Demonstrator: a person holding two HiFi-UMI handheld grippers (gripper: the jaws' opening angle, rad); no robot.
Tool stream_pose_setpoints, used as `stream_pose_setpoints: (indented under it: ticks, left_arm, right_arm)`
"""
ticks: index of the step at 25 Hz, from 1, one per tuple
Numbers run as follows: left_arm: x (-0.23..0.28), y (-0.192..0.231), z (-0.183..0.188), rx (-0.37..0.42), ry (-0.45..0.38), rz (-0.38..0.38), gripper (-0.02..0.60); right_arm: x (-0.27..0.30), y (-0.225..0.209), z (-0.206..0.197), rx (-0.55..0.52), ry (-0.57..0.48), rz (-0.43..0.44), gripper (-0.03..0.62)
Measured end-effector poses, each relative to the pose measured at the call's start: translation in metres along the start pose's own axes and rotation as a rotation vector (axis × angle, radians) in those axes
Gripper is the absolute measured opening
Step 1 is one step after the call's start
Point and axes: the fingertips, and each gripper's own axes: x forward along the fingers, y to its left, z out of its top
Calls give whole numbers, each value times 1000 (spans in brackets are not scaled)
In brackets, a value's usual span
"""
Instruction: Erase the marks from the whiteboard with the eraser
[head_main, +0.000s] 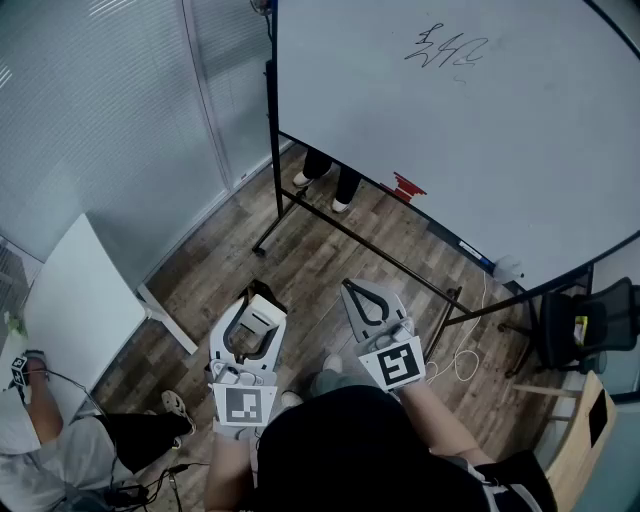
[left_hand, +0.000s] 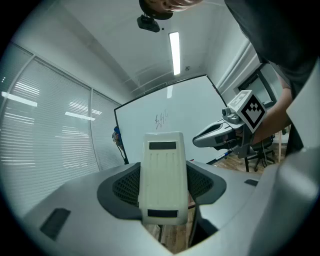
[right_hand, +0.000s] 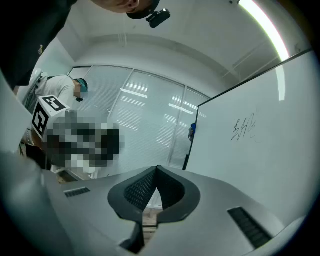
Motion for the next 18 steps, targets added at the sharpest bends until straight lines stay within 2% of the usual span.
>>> stream_pose_setpoints:
  ticks: [7, 12, 18]
  left_arm:
    - [64, -9, 5, 19, 12, -36, 267]
    - [112, -15, 5, 34, 24, -30, 267]
    - [161, -28, 6, 47, 37, -63, 267]
  right_arm:
    - [15, -51, -18, 28, -3, 2, 28]
    - [23, -92, -32, 61, -38, 20, 28]
    - [30, -143, -55, 83, -44, -16, 28]
